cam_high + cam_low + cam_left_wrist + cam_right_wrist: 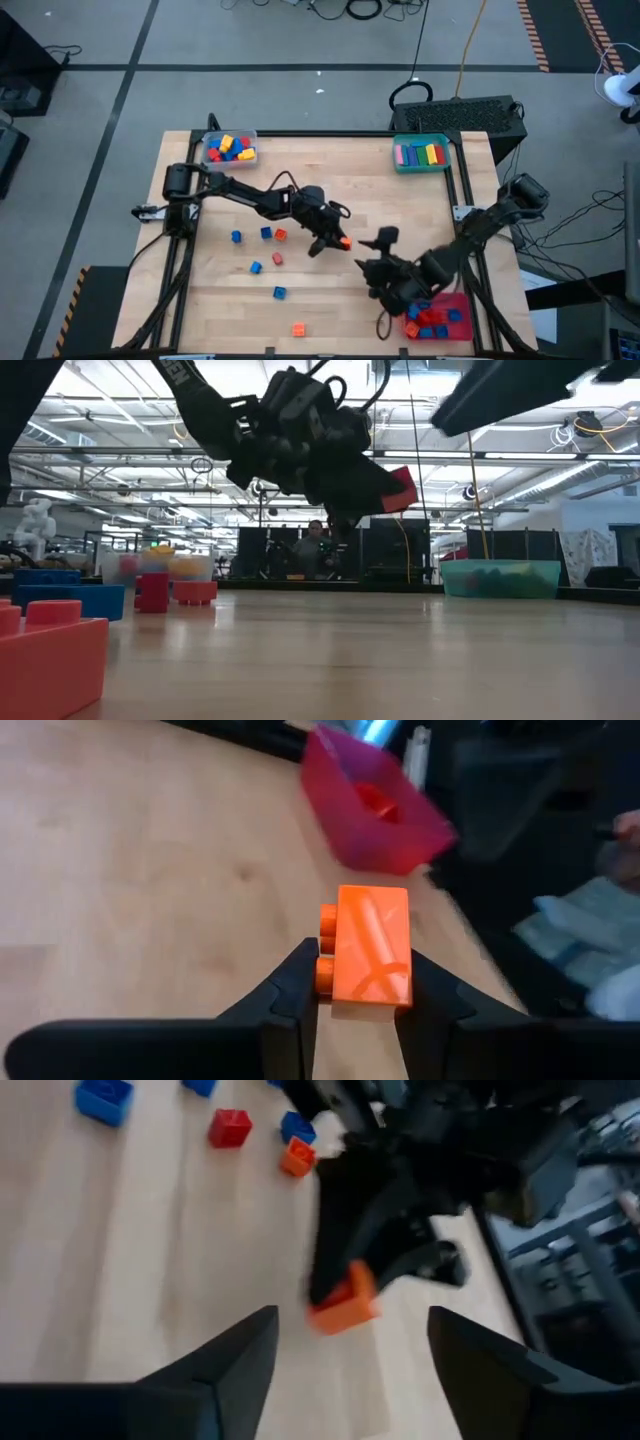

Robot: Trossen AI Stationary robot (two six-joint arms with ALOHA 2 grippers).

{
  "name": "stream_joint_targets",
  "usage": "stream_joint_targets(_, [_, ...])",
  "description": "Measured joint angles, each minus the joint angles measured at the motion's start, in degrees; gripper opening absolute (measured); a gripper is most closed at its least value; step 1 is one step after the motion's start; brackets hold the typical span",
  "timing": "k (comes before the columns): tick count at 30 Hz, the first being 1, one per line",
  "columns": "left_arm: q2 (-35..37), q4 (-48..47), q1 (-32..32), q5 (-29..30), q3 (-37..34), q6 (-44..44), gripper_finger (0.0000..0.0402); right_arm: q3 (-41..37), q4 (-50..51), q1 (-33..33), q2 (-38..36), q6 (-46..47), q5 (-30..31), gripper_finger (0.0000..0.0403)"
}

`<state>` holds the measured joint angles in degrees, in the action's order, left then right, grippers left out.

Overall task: Sort blocks by size
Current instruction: Put the small blue game piece into the red bin

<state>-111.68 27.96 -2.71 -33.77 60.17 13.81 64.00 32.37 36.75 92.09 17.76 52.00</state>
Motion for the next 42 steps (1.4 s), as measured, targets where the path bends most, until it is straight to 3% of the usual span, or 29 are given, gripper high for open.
stream_joint_targets(7, [0.0, 0.1, 0.9, -1.3, 1.1, 0.9, 0.0095, 0.0, -4.9, -4.1, 0.0, -12.8, -6.9, 0.0287])
stream_joint_targets(20, [0.0, 0.4, 1.5, -6.6, 4.3, 4.0, 0.0095, 0.0, -4.8, -5.6, 0.0, -20.2, -7.4, 0.0265])
stream_joint_targets(25, [0.0, 0.4, 2.2, -6.8, 5.0, 4.0, 0.0095, 0.0, -4.9, -5.5, 0.0, -20.2, -7.4, 0.0239])
stream_joint_targets(31, [0.0, 0.5, 2.3, -6.7, 5.1, 5.4, 0.0097, -0.1, -5.2, -5.5, 0.0, -20.3, -8.0, 0.0178])
stream_joint_targets(36, [0.1, 0.1, 2.3, -5.8, 5.1, 6.2, 0.0125, -0.1, -5.7, -5.5, 0.0, -20.7, -8.8, 0.0133])
stream_joint_targets(42, [0.1, -0.4, 1.9, -5.9, 5.1, 1.3, 0.0138, -0.1, -6.0, -5.0, 0.0, -18.2, -8.4, 0.012])
